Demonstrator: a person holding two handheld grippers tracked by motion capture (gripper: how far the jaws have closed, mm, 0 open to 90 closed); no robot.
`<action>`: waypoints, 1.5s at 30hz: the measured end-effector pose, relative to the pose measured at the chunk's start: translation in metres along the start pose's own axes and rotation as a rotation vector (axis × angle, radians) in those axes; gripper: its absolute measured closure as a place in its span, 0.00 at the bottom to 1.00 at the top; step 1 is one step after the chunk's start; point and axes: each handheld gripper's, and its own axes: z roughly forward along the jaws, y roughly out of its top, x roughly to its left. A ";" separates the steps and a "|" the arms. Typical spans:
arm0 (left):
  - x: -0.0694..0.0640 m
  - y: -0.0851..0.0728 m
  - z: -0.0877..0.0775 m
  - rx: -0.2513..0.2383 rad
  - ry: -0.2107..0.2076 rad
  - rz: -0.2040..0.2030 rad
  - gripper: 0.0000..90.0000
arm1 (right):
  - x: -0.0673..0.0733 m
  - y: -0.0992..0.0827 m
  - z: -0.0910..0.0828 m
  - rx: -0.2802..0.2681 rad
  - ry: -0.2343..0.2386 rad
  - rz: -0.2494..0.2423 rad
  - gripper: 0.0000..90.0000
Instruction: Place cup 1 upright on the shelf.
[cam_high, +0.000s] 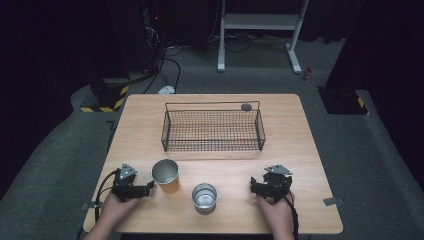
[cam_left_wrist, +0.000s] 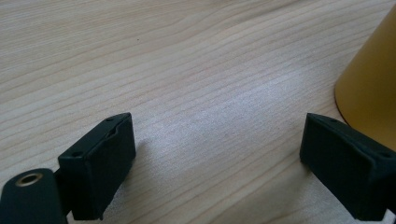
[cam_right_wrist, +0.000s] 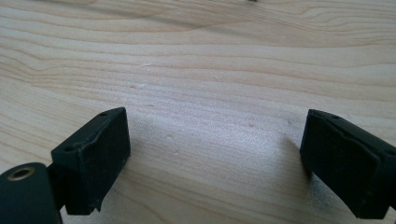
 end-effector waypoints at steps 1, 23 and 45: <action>0.000 0.000 0.000 0.000 0.000 0.000 0.12 | 0.000 0.000 0.000 0.000 0.000 0.002 0.09; -0.001 -0.001 -0.001 -0.002 0.026 -0.013 0.13 | 0.001 0.000 0.000 0.003 0.006 0.001 0.09; 0.008 0.003 -0.011 0.006 -0.006 -0.012 0.05 | 0.001 0.000 0.000 0.003 0.008 -0.002 0.10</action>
